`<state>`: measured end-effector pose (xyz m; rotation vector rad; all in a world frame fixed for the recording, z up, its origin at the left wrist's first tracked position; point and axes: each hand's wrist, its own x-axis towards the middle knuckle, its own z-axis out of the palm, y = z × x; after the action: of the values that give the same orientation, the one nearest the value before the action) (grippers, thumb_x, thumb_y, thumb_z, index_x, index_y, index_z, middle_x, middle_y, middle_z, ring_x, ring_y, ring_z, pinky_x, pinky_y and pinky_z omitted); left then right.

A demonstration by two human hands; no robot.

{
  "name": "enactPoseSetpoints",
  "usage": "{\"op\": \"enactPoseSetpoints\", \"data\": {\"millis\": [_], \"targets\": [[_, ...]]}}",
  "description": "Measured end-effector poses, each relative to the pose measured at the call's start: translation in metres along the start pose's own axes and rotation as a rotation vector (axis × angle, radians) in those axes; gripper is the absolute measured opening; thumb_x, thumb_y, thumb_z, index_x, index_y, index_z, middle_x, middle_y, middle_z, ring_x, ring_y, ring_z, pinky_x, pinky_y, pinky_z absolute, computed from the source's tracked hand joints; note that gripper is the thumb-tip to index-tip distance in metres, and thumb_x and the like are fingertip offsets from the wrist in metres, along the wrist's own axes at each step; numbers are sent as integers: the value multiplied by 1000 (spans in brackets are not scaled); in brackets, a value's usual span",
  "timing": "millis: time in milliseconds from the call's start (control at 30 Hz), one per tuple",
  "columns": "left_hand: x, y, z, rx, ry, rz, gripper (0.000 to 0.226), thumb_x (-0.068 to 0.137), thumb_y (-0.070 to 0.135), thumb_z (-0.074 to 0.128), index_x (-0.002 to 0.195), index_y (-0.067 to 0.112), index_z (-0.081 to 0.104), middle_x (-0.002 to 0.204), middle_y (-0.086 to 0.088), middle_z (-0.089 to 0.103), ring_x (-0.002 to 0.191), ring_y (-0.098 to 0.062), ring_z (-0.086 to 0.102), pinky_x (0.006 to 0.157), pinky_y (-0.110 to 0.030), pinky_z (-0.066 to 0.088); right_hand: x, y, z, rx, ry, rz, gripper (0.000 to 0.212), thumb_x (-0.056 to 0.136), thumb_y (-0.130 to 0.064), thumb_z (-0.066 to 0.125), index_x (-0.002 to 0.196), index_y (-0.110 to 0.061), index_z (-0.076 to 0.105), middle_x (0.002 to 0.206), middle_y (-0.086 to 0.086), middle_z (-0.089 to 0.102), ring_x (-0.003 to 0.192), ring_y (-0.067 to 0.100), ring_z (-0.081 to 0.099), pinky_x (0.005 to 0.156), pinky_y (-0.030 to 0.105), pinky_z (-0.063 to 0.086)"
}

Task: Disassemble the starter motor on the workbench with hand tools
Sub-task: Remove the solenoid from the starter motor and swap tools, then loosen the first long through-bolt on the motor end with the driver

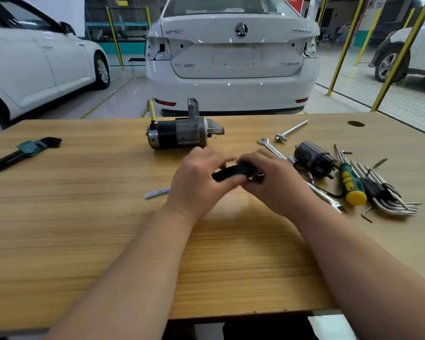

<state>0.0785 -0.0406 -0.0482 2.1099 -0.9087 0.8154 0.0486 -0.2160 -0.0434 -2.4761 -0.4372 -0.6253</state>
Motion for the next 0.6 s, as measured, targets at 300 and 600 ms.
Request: {"op": "enactPoseSetpoints", "data": {"millis": [300,600], "targets": [[90,-86,-20,403,-79,-648,72,86,58,55,143,18,35,145,-8,37,133,-29,32,106,-42,30,7,14,-1,-19,199,18,28,79,0,77,105,-4,67,111,-1,56,97,9,53,88,10,38],[143,-103,30,500,-121,-908,38,95,47,43,105,14,60,103,-9,60,114,-33,49,107,-48,20,6,36,-8,-20,146,146,30,79,-7,79,105,-14,67,109,-13,49,95,11,54,82,8,40]]}}
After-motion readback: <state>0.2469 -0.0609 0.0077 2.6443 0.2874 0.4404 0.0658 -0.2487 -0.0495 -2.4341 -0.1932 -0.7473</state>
